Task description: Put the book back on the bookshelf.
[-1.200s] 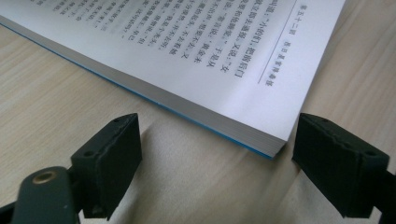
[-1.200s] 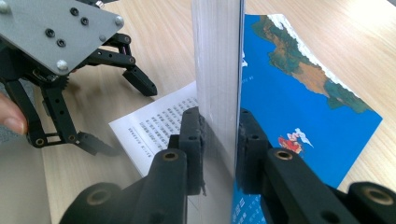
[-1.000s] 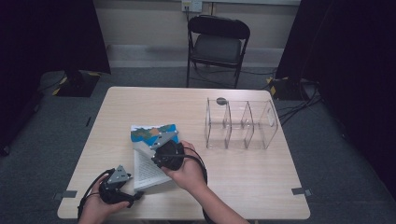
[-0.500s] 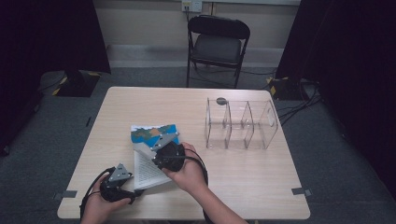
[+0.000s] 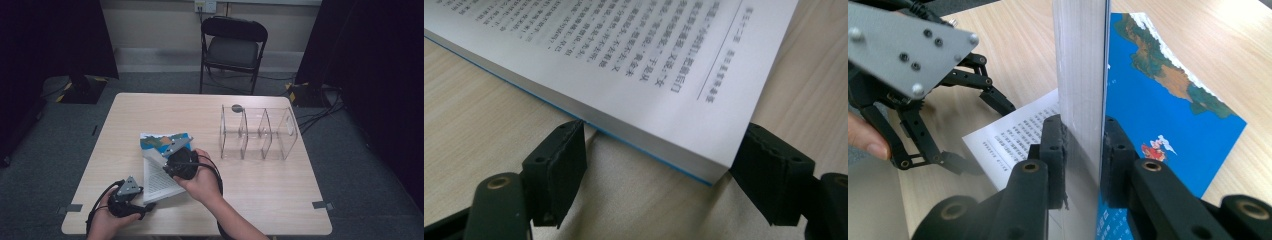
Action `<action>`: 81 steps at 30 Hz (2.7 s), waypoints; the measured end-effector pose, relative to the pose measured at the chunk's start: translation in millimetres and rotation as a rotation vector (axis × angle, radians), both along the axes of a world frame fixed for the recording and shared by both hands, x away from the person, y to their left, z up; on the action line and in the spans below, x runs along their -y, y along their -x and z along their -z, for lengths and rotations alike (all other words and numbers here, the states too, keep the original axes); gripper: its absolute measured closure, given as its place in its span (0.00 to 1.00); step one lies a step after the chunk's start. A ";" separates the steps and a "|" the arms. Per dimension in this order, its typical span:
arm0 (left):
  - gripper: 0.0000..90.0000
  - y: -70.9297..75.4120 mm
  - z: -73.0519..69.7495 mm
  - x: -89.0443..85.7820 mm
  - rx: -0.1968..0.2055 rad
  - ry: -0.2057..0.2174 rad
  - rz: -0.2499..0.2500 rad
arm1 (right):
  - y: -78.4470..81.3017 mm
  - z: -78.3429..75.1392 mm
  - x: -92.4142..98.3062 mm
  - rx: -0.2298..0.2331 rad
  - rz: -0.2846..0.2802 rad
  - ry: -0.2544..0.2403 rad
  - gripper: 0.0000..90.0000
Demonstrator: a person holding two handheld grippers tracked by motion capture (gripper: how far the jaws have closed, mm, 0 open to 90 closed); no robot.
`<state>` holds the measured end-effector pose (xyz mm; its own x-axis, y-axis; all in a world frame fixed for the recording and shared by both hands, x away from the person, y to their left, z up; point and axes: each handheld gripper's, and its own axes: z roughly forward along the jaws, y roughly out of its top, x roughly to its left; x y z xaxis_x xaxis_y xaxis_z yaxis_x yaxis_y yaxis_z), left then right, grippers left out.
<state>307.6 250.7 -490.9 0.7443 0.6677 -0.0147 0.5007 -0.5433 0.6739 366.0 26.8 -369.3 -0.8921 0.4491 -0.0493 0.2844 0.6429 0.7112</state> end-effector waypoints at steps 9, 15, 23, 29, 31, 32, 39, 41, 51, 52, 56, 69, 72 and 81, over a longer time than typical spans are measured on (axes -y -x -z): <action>0.26 -2.0 0.6 -2.4 0.004 0.003 -0.036 | -5.1 -14.5 1.6 -0.034 0.019 -0.006 0.84; 0.29 -1.6 -0.2 -2.4 -0.008 0.020 -0.040 | -0.7 -8.9 2.7 -0.028 0.007 0.017 0.84; 0.41 -0.9 -13.2 -10.0 0.032 0.078 -0.058 | 5.6 2.1 1.1 -0.026 -0.010 0.031 0.84; 0.45 -1.7 -13.0 -9.4 0.029 0.060 -0.048 | 8.8 8.8 0.7 -0.029 -0.013 0.035 0.84; 0.45 -1.7 -14.4 -9.9 0.036 0.061 -0.049 | 8.6 8.7 0.8 -0.029 -0.016 0.034 0.84; 0.45 -1.3 -15.4 -9.6 0.049 0.068 -0.057 | 8.5 8.5 0.8 -0.034 -0.013 0.029 0.84; 0.39 -4.6 -17.2 -11.9 0.054 0.055 -0.066 | 5.9 5.2 4.7 -0.038 -0.014 0.016 0.84; 0.39 -4.9 -16.8 -12.3 0.053 0.045 -0.082 | 5.5 4.7 5.9 -0.045 -0.015 0.013 0.84; 0.31 -11.4 -15.8 -12.2 0.060 0.036 -0.089 | 5.0 3.8 11.5 -0.054 -0.020 0.017 0.84; 0.31 -12.0 -12.4 -11.5 0.051 0.038 -0.091 | 5.1 3.9 11.8 -0.055 -0.019 0.017 0.84; 0.30 -13.3 -10.0 -9.6 0.070 0.044 -0.075 | 5.3 4.9 11.5 -0.052 -0.024 0.028 0.84; 0.21 -26.2 -12.0 -10.5 0.110 0.069 -0.084 | 6.3 1.2 16.7 -0.074 -0.029 0.013 0.84; 0.18 -27.3 -11.3 -8.5 0.110 0.051 -0.072 | 7.2 -0.7 19.3 -0.086 -0.022 0.007 0.84; 0.19 -32.4 -6.1 -4.2 0.106 0.040 -0.090 | 9.4 -1.5 21.9 -0.093 -0.032 -0.001 0.84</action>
<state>340.0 254.8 -484.8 0.6805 0.7320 0.0331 0.4710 -0.4715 0.7455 356.6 4.9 -367.8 -0.9067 0.4204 0.0344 0.3284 0.6523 0.6831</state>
